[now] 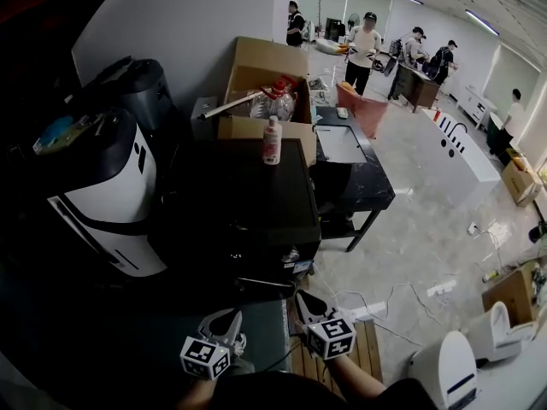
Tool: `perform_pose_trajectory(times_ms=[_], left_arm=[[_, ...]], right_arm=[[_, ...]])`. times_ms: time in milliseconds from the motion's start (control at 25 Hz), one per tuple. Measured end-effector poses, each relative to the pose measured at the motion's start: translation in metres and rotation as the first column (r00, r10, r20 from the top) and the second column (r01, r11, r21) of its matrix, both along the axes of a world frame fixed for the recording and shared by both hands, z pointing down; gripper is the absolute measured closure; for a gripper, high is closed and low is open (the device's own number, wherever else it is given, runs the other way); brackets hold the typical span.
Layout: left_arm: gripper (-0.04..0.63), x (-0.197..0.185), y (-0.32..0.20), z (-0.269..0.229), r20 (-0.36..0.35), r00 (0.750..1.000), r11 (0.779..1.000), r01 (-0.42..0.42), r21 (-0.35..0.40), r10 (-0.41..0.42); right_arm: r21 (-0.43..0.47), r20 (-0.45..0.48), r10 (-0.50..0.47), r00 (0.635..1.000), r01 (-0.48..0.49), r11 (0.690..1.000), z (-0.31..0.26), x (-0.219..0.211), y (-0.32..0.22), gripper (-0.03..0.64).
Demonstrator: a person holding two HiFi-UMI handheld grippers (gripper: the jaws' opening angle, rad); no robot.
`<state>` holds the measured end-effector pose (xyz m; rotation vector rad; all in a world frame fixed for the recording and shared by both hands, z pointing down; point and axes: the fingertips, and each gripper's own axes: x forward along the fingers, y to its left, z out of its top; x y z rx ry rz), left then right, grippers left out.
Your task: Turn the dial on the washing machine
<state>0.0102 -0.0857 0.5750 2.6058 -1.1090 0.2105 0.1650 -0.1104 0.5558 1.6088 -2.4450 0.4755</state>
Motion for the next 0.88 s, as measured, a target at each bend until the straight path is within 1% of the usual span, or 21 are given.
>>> perform_pose_trajectory(times_ms=[120, 280, 480, 880], left_arm=[[0.584, 0.008, 0.008, 0.001, 0.001, 1.000, 1.000, -0.008, -0.001, 0.008], [0.584, 0.020, 0.018, 0.002, 0.005, 1.000, 0.999, -0.031, -0.015, 0.031], [0.584, 0.034, 0.031, 0.001, 0.010, 0.998, 0.998, -0.058, -0.009, 0.058], [0.586, 0.042, 0.055, 0.007, 0.029, 0.998, 0.998, -0.056, -0.006, 0.057]], right_arm=[[-0.002, 0.008, -0.018, 1.000, 0.018, 1.000, 0.000, 0.001, 0.012, 0.615], [-0.019, -0.003, -0.031, 1.000, 0.030, 0.999, 0.005, 0.003, 0.027, 0.615], [-0.023, -0.002, -0.020, 1.000, 0.020, 1.000, 0.011, 0.006, 0.049, 0.617], [-0.010, -0.009, -0.011, 1.000, 0.011, 1.000, 0.014, 0.015, 0.073, 0.617]])
